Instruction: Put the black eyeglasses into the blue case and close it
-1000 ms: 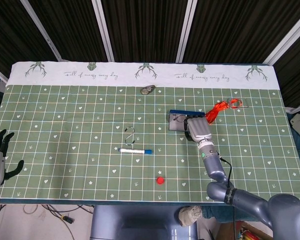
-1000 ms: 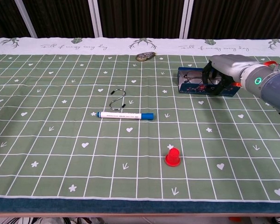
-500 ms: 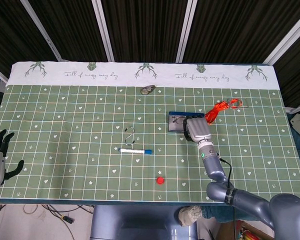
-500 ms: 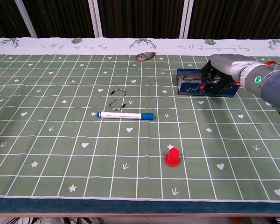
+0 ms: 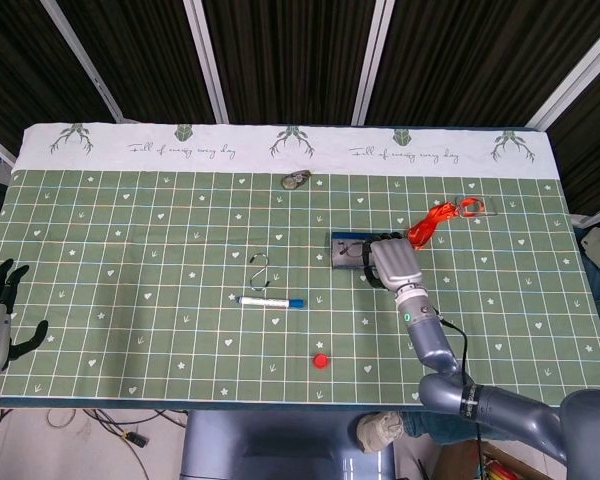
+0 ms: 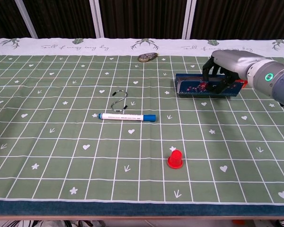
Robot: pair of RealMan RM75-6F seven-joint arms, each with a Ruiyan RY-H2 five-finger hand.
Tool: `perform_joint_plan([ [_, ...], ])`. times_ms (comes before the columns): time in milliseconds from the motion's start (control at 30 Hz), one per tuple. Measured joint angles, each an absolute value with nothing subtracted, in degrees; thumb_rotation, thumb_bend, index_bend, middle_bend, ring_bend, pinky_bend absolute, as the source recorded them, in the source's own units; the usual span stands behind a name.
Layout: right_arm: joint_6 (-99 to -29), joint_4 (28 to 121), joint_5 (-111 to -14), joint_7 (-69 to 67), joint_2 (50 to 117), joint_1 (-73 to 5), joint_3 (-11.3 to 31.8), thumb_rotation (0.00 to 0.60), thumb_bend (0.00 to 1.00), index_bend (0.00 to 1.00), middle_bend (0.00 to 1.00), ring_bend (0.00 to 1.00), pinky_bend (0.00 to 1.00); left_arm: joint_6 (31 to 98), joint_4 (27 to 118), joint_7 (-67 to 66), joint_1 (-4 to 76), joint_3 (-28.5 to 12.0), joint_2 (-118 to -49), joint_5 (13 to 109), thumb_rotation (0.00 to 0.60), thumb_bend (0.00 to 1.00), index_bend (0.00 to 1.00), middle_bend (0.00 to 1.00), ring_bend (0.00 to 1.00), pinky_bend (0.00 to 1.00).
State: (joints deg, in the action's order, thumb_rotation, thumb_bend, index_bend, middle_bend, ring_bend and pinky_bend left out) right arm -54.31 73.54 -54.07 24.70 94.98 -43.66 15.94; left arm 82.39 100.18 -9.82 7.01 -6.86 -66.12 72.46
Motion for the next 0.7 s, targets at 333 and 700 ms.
perform_joint_plan([
  [333,-55.69,80.86,-51.75,29.39,91.41,-43.47,15.42,0.6,0.55,0.7,0.33,0.31,0.25,82.66,100.2,-9.91,6.92,-6.79,-66.25,72.65,0.6,0.31,0.09,0.0,0.0,0.0],
  [700,-54.6,84.92,-45.99,34.05,88.62,-45.04,15.3,0.6,0.55,0.7,0.33,0.31,0.25,82.61,100.2,-9.9,6.93,-6.82,-66.22,72.59,0.6,0.31,0.09,0.0,0.0,0.0],
])
